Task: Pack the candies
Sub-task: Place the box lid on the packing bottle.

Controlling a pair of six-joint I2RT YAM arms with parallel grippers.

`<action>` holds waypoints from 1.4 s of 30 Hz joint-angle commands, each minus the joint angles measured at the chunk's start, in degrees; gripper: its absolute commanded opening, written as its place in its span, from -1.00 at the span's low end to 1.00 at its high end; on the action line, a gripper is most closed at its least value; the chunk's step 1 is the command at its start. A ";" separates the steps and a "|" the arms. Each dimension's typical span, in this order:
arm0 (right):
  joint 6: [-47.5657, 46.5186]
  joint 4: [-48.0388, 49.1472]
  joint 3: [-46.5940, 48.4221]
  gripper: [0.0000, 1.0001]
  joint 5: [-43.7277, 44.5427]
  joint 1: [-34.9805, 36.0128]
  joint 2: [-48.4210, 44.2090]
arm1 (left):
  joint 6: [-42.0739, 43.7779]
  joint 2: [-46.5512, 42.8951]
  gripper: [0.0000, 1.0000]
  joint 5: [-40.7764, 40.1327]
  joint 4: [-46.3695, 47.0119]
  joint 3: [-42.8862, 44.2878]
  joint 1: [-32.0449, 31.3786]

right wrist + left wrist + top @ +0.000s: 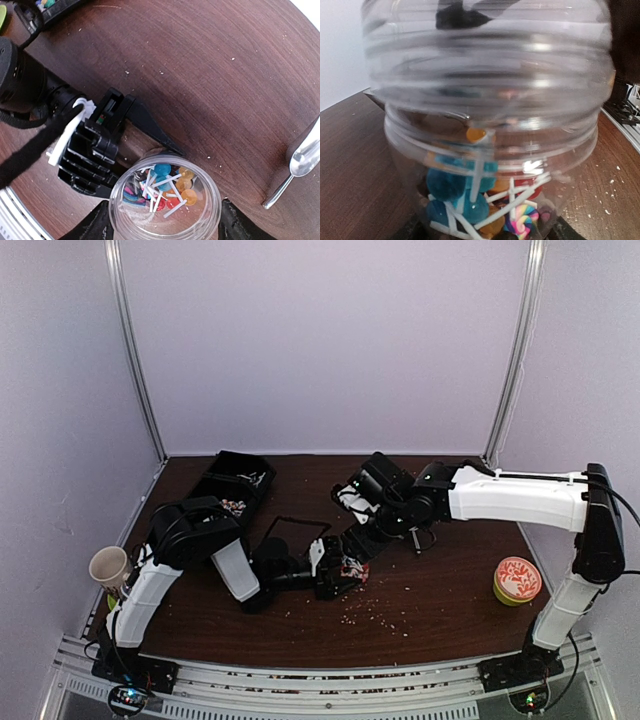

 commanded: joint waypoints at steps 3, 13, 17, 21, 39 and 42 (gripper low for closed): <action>6.04 3.10 -1.84 0.36 0.83 0.76 0.01 | 0.63 1.15 0.16 -2.90 0.71 -1.13 0.21; 5.98 4.66 -2.76 0.39 1.52 0.84 -2.12 | 0.89 1.05 0.18 -3.21 0.71 -1.31 0.26; 6.02 6.21 -3.92 0.40 2.20 0.81 -3.65 | 0.80 1.17 0.18 -3.13 0.89 -1.30 0.19; 6.73 7.08 -4.49 0.44 2.28 1.09 -3.59 | 0.78 1.15 0.23 -3.25 0.88 -1.30 0.26; 2.71 1.32 -3.66 0.89 2.67 1.35 -4.83 | 0.79 1.11 0.35 -3.45 1.06 -1.48 0.27; 1.88 1.21 -4.54 0.89 0.65 1.35 -5.63 | 0.74 1.10 0.36 -3.42 1.15 -1.57 0.34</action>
